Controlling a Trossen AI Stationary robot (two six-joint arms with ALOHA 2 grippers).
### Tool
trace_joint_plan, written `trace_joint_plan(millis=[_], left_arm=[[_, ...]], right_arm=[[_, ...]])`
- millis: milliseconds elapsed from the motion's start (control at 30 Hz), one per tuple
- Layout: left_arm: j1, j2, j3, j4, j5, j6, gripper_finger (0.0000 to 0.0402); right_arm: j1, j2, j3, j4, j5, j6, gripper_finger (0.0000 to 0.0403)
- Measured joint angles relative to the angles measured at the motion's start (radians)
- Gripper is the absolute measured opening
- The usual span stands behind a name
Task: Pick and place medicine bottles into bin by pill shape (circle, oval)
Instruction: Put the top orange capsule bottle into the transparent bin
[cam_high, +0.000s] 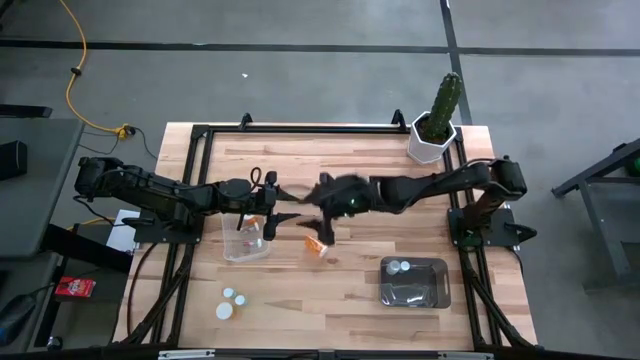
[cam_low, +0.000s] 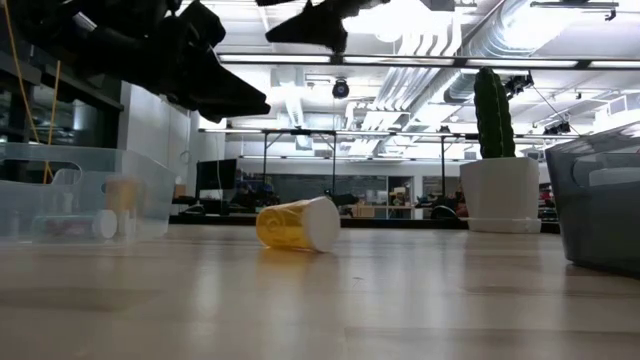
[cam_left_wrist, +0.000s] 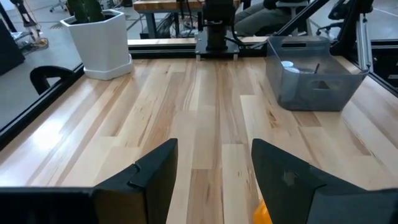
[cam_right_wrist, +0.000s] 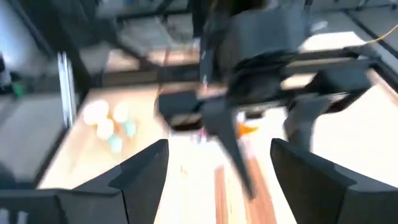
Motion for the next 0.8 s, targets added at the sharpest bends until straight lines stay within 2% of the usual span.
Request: trace_joint_plan(millis=[100, 200, 367, 800], left_arm=[[0.006, 0.000, 0.000, -0.001, -0.010, 0.004, 0.0196], [0.010, 0.000, 0.000, -0.002, -0.019, -0.010, 0.0196], [0.009, 0.000, 0.000, -0.008, -0.019, -0.011, 0.0196], [0.009, 0.000, 0.000, -0.024, -0.019, -0.011, 0.0195]], right_arm=[[0.059, 0.014, 0.051, -0.181, 0.086, -0.052, 0.0287], [0.102, 0.052, 0.060, -0.260, 0.121, 0.006, 0.0301], [0.128, 0.152, 0.060, -0.327, 0.119, 0.175, 0.0312], [0.126, 0.325, 0.059, -0.359, 0.133, 0.344, 0.0313]])
